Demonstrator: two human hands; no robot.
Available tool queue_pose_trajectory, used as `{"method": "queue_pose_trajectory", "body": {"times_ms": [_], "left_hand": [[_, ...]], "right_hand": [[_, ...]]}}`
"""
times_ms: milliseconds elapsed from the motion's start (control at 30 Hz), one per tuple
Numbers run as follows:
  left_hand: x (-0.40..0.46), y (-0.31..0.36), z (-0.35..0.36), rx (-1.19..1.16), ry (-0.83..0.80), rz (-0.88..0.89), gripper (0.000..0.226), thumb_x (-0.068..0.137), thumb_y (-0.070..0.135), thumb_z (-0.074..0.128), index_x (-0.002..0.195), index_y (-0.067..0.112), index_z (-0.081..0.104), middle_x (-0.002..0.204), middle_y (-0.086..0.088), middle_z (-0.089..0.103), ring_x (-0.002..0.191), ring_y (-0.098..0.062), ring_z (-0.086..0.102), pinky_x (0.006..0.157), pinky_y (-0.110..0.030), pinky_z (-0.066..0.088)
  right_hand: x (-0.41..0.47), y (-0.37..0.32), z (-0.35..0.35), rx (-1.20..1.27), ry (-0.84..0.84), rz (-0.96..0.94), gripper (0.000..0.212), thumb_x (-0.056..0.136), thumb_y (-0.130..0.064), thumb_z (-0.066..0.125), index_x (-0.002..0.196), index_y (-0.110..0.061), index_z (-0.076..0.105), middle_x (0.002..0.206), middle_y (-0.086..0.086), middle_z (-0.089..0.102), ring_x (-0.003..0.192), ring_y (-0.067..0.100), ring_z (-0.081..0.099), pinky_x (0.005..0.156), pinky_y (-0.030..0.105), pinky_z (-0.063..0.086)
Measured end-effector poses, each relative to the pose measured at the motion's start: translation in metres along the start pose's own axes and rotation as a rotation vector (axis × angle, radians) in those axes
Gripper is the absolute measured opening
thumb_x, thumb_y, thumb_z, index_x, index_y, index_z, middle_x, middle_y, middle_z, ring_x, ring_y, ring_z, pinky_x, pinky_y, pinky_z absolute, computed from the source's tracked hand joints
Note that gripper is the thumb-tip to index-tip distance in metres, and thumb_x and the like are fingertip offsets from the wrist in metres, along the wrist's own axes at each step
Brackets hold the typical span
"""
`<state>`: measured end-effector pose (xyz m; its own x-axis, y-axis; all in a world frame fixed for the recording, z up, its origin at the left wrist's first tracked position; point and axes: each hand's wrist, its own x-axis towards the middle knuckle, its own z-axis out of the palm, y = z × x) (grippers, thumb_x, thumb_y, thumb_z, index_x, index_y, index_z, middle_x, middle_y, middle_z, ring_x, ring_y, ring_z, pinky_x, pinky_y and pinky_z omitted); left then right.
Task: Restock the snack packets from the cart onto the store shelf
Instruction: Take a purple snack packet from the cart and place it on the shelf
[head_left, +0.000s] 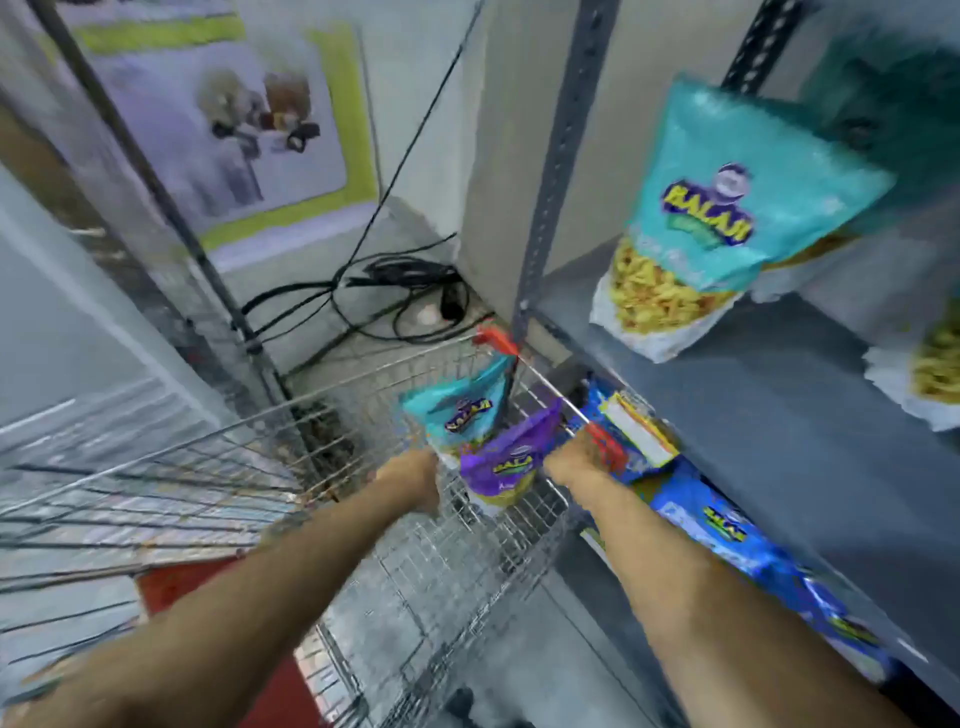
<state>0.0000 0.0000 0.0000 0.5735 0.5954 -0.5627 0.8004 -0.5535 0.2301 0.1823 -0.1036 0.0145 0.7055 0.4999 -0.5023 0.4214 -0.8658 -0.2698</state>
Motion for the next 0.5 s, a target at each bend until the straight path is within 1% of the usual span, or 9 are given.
{"method": "queue_pose_trajectory", "body": {"times_ms": [100,167,200,267,300,367,400,433,500], "left_hand": [[0.026,-0.002,0.033,-0.201,-0.099,0.118,0.083,0.074,0.026,0.081,0.142,0.006,0.039,0.144,-0.011,0.049,0.132,-0.021,0.048,0.108,-0.023,0.032],[0.049,-0.001,0.054,-0.484,-0.040,0.234,0.080,0.072,0.022,0.083,0.138,0.002,0.044,0.135,-0.008,0.053,0.114,0.005,0.053,0.099,-0.002,0.031],[0.065,-0.002,0.070,-0.630,-0.018,0.223,0.080,0.071,0.029,0.084,0.136,0.000,0.047,0.130,-0.005,0.055,0.104,0.012,0.055,0.098,-0.004,0.036],[0.086,-0.001,0.102,-0.815,0.021,0.193,0.070,0.073,0.044,0.078,0.128,0.006,0.057,0.126,-0.009,0.065,0.103,-0.004,0.063,0.103,-0.034,0.049],[0.093,0.002,0.113,-0.851,0.058,0.141,0.057,0.078,0.045,0.073,0.121,0.009,0.063,0.119,-0.013,0.069,0.101,-0.015,0.065,0.097,-0.040,0.052],[0.107,0.004,0.132,-0.893,0.175,0.051,0.051,0.084,0.053,0.061,0.113,0.011,0.067,0.107,-0.019,0.072,0.092,-0.019,0.063,0.087,-0.029,0.053],[0.095,0.015,0.121,-0.888,0.237,0.012,0.054,0.084,0.060,0.054,0.113,0.016,0.067,0.106,-0.016,0.072,0.093,-0.020,0.064,0.087,-0.025,0.050],[0.094,0.018,0.119,-0.938,0.277,0.005,0.048,0.085,0.059,0.052,0.112,0.022,0.067,0.106,-0.011,0.071,0.097,-0.019,0.063,0.088,-0.026,0.049],[0.088,0.021,0.106,-1.003,0.307,-0.007,0.025,0.096,0.032,0.051,0.111,0.016,0.063,0.102,-0.004,0.064,0.098,-0.015,0.057,0.079,-0.015,0.047]], "right_hand": [[0.049,0.006,0.029,-0.057,-0.062,0.000,0.054,0.091,-0.030,0.057,0.139,-0.006,0.051,0.146,0.013,0.051,0.134,0.028,0.050,0.106,0.034,0.040],[0.077,0.009,0.042,-0.065,-0.136,-0.043,0.049,0.090,-0.025,0.058,0.134,-0.005,0.055,0.141,0.011,0.055,0.129,0.028,0.055,0.102,0.033,0.044],[0.084,0.010,0.047,-0.026,-0.205,-0.048,0.045,0.089,-0.018,0.062,0.130,-0.003,0.057,0.136,0.013,0.058,0.124,0.029,0.058,0.097,0.033,0.047],[0.105,0.018,0.065,0.226,-0.260,-0.019,0.047,0.077,-0.008,0.076,0.121,-0.001,0.060,0.123,0.015,0.064,0.108,0.024,0.061,0.086,0.030,0.049],[0.114,0.023,0.073,0.319,-0.244,-0.007,0.061,0.067,-0.009,0.083,0.122,-0.001,0.058,0.123,0.014,0.065,0.106,0.022,0.061,0.088,0.029,0.050],[0.134,0.038,0.091,0.427,-0.227,-0.049,0.084,0.051,-0.025,0.088,0.127,-0.007,0.057,0.121,0.011,0.069,0.110,0.024,0.064,0.098,0.038,0.051],[0.133,0.038,0.093,0.457,-0.238,-0.072,0.081,0.049,-0.032,0.087,0.122,-0.011,0.059,0.117,0.006,0.071,0.110,0.023,0.065,0.100,0.040,0.050],[0.133,0.039,0.094,0.506,-0.234,-0.086,0.069,0.052,-0.034,0.087,0.113,-0.014,0.061,0.114,0.003,0.071,0.108,0.021,0.065,0.101,0.040,0.049],[0.126,0.034,0.092,0.553,-0.229,-0.134,0.043,0.062,-0.037,0.083,0.097,-0.023,0.062,0.109,0.002,0.072,0.104,0.022,0.065,0.100,0.040,0.049]]}}
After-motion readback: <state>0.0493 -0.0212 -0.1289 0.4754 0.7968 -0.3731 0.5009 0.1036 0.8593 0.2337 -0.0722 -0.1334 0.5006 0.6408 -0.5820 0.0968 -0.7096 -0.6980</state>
